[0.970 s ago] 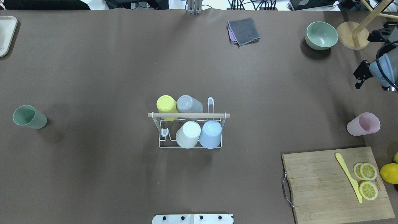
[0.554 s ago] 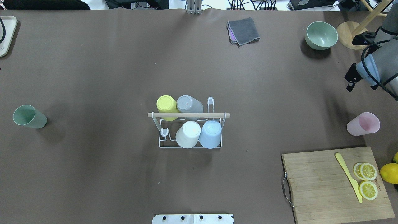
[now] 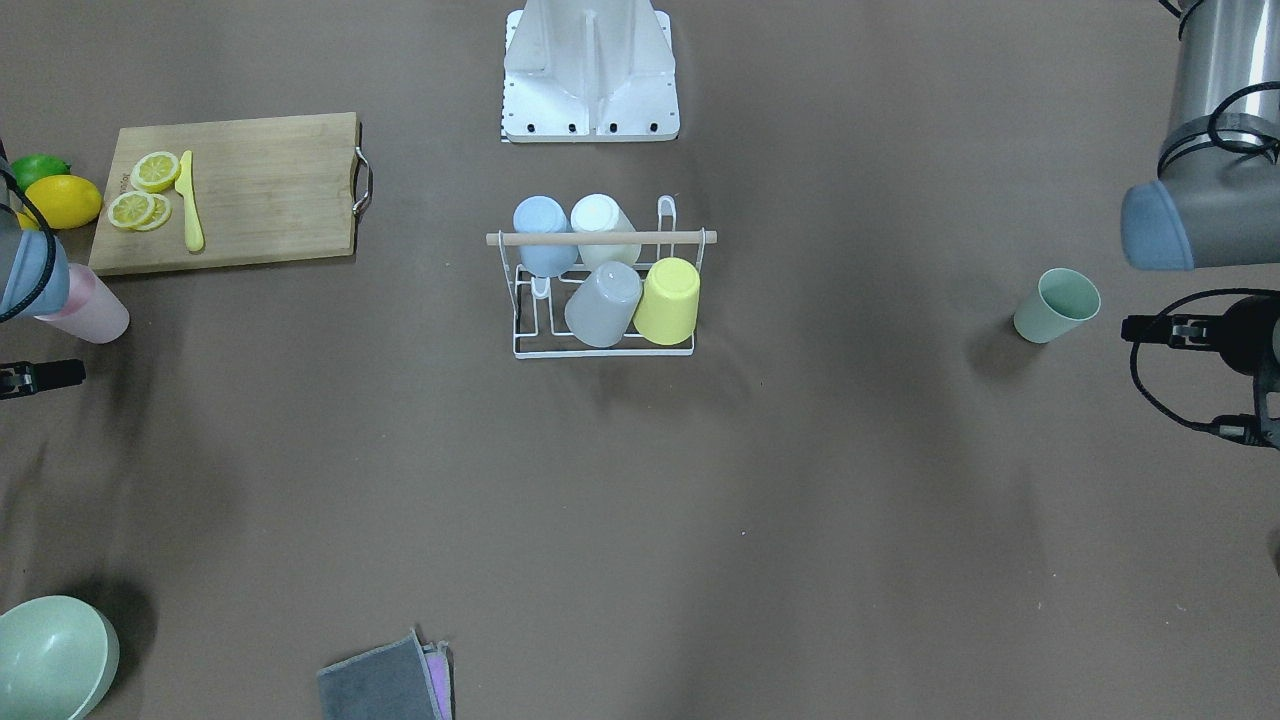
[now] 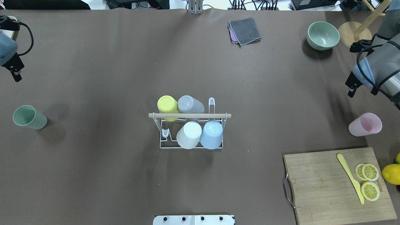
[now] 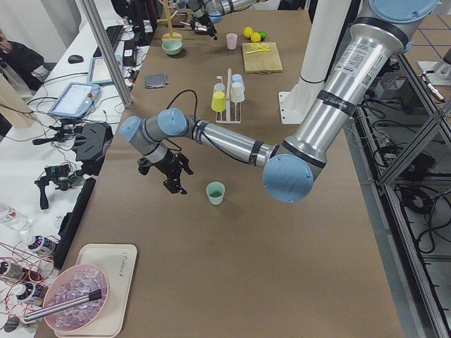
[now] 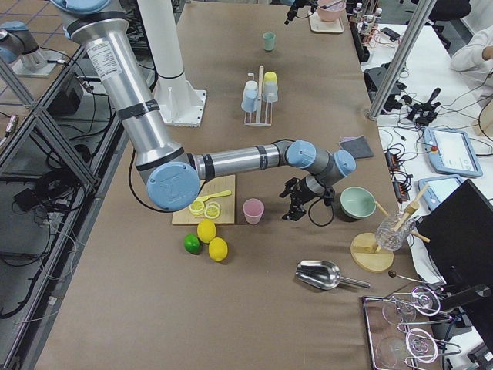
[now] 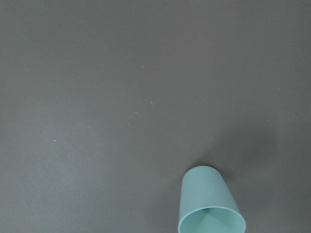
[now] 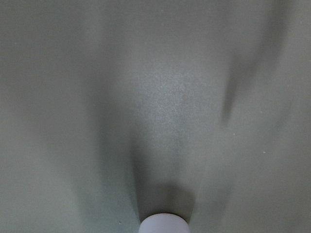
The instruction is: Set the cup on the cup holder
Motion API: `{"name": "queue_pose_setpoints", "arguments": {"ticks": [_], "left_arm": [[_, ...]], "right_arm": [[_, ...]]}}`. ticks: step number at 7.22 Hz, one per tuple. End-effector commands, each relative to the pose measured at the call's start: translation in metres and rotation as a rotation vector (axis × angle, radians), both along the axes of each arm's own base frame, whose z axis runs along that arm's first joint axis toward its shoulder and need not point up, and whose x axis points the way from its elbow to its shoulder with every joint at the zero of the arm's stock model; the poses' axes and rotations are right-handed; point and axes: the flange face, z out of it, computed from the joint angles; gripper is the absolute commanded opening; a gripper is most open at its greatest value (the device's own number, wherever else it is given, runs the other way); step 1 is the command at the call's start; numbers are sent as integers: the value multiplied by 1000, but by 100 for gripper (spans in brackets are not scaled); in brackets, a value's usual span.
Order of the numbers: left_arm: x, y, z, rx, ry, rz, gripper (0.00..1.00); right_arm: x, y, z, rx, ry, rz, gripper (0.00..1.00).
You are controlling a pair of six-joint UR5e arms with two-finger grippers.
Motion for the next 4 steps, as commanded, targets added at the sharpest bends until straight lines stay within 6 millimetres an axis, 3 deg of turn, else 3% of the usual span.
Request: {"name": "queue_pose_setpoints", "arguments": {"ticks": [1,3,4], "left_arm": [[8,4,-5,-52,-19,14,98],[20,7,6,-58,-16,38,98],[39,11,11,-53,-12,70,98]], "right_arm": [[-4,-2,4,-35,12,-5,99],[-10,-5,13,-105,38,-12,99],[-16,-3,13,-118,36,-38,99]]}}
